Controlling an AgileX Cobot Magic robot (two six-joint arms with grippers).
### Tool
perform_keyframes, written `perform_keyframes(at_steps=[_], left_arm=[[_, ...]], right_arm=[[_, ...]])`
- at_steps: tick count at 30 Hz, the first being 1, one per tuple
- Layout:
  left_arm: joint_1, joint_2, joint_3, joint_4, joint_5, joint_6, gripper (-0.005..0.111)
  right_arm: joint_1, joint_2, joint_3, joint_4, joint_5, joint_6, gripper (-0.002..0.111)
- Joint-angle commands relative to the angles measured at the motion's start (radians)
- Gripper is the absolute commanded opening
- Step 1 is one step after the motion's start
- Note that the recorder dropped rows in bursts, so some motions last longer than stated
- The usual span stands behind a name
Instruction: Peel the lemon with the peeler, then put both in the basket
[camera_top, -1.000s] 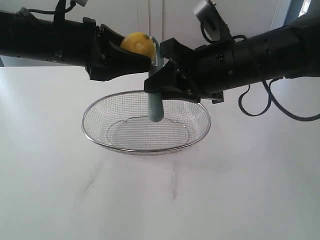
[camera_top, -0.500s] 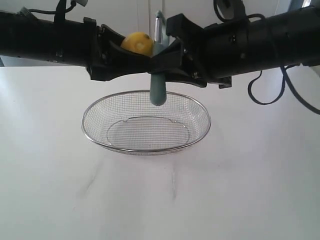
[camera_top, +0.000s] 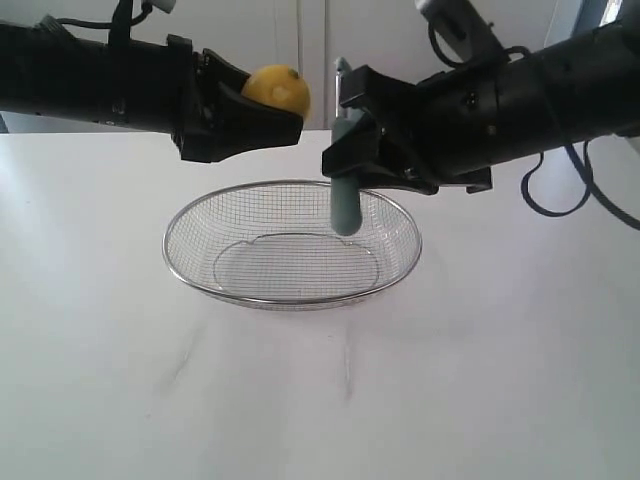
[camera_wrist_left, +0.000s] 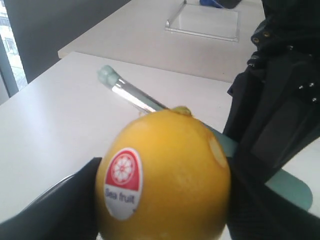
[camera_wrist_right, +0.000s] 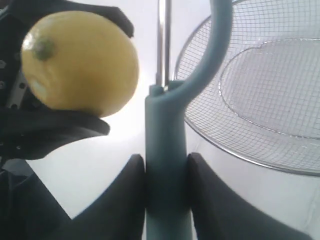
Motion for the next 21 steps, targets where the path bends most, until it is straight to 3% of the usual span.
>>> perform_keyframes(at_steps=[1,12,21], left_arm=[[-0.002,-0.006,-0.006,-0.024,0.018,-0.001,0.0],[-0.002,-0.006,-0.006,-0.024,0.018,-0.001,0.0],[-0.002,-0.006,-0.006,-0.024,0.018,-0.001,0.0]], right_arm=[[-0.003,0.034,-0.007,-0.028,0.023,0.027,0.0],[-0.003,0.14,-0.007,0.208,0.161,-0.159,0.0],[-0.005,0.14,-0.007,0.262,0.182,-0.168,0.0]])
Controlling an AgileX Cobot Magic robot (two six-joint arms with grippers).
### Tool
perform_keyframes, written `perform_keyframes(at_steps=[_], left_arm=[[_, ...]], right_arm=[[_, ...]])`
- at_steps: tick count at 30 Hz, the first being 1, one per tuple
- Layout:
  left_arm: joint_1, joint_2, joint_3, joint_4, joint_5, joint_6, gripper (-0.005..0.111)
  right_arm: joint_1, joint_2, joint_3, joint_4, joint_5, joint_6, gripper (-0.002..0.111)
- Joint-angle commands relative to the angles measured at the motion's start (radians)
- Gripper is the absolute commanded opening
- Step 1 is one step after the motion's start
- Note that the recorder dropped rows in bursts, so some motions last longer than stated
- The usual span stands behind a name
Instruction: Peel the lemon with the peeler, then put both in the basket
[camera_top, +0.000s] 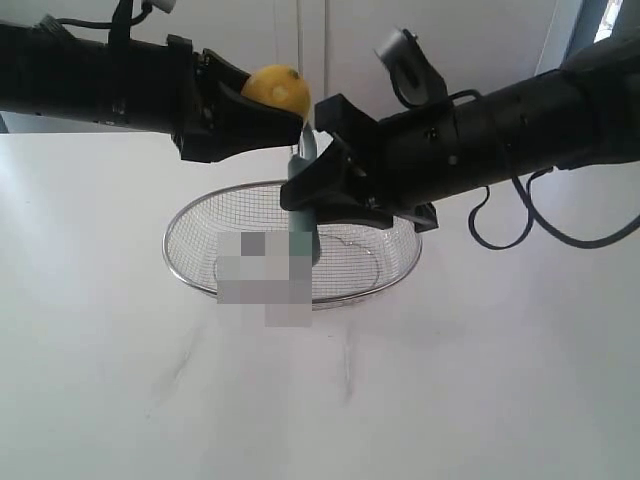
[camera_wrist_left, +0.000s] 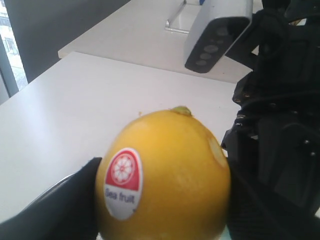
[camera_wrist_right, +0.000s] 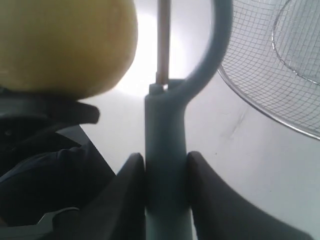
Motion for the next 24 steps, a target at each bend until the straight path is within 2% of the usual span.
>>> perform_keyframes(at_steps=[1,24], left_arm=[[-0.002,-0.006,-0.006,-0.024,0.018,-0.001,0.0],[-0.002,-0.006,-0.006,-0.024,0.018,-0.001,0.0]], right_arm=[[-0.005,-0.001,-0.007,0.037,-0.01,-0.009,0.0],[-0.005,-0.102,-0.007,0.037,-0.094,0.018,0.0]])
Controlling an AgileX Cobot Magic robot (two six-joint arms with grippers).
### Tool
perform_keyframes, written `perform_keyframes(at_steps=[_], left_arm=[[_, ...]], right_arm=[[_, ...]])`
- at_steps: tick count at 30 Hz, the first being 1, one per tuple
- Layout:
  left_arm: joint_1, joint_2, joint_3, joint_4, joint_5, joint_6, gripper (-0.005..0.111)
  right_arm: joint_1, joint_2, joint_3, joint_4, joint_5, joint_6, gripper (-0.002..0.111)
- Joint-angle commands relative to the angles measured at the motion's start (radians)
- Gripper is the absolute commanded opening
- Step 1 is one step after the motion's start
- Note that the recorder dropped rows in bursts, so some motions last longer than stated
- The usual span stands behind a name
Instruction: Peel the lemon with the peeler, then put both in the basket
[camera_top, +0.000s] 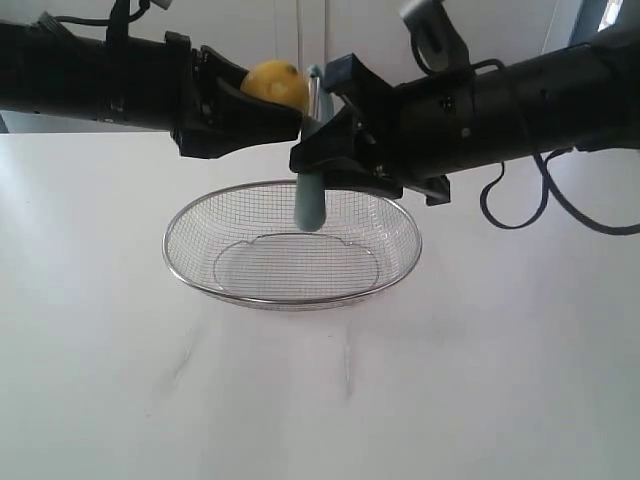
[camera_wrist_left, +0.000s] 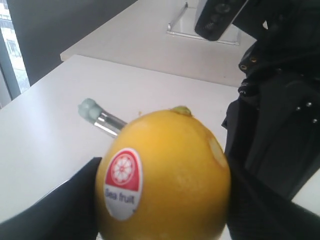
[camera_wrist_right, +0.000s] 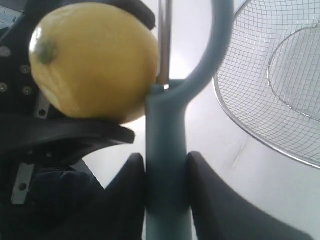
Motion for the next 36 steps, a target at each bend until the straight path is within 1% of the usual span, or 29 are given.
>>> perform_keyframes(at_steps=[1,10,25,28,36], left_arm=[[-0.002,-0.006,-0.006,-0.016,0.018,-0.001,0.0],[-0.002,-0.006,-0.006,-0.016,0.018,-0.001,0.0],[-0.002,-0.006,-0.006,-0.016,0.026,-0.001,0.0],[-0.002,-0.006,-0.006,-0.016,0.026,-0.001,0.0],[-0.002,-0.006,-0.006,-0.016,0.026,-0.001,0.0]], right_arm=[[-0.005,-0.043,-0.007,0.015,-0.01,-0.003,0.0],[-0.005,-0.098,-0.007,0.013,-0.017,-0.003,0.0],[-0.005,-0.098,-0.007,0.002,-0.021,-0.003,0.0],[-0.005,-0.098,-0.007,-0.037,-0.026,0.007,0.0],[-0.005,-0.09,-0.007,-0.216,-0.084,0.134,0.0]])
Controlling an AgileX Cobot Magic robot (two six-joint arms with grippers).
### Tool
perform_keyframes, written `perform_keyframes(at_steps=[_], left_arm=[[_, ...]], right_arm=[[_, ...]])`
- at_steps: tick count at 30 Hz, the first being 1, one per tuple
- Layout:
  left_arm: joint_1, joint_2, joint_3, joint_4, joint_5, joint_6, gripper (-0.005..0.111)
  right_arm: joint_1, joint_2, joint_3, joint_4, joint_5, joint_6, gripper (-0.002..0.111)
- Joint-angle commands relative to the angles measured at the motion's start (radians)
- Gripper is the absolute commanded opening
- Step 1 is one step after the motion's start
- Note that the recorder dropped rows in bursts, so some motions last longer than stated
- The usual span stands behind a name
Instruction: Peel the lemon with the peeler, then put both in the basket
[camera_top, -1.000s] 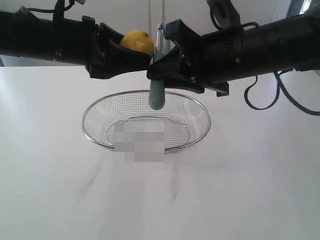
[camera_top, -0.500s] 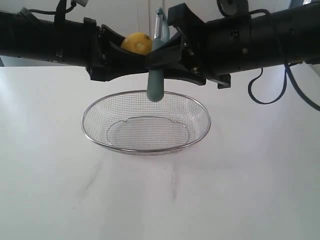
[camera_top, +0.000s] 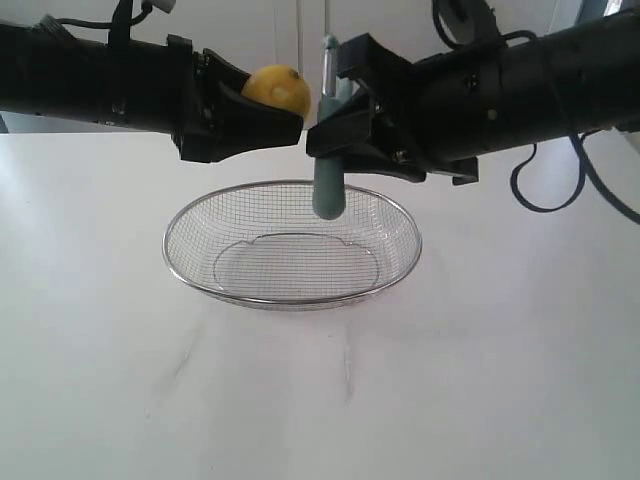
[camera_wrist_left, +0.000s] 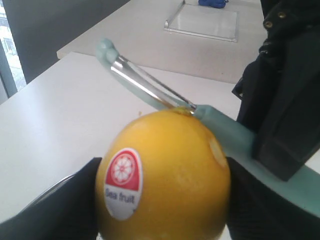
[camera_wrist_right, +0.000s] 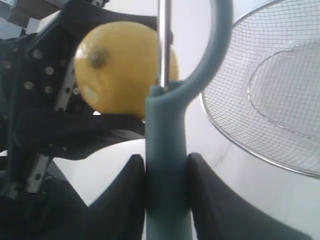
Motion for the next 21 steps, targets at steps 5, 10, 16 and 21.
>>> perform_keyframes(at_steps=[5,10,16,21], left_arm=[[-0.002,-0.006,-0.006,-0.024,0.023,-0.001,0.0],[-0.002,-0.006,-0.006,-0.024,0.023,-0.001,0.0],[-0.002,-0.006,-0.006,-0.024,0.023,-0.001,0.0],[-0.002,-0.006,-0.006,-0.024,0.023,-0.001,0.0]], right_arm=[[-0.005,0.034,-0.007,-0.102,-0.017,0.07,0.0],[-0.005,0.079,-0.007,-0.102,-0.017,0.07,0.0],[-0.005,0.115,-0.007,-0.099,-0.017,0.067,0.0],[-0.003,0.146,-0.007,-0.094,0.003,0.055,0.0]])
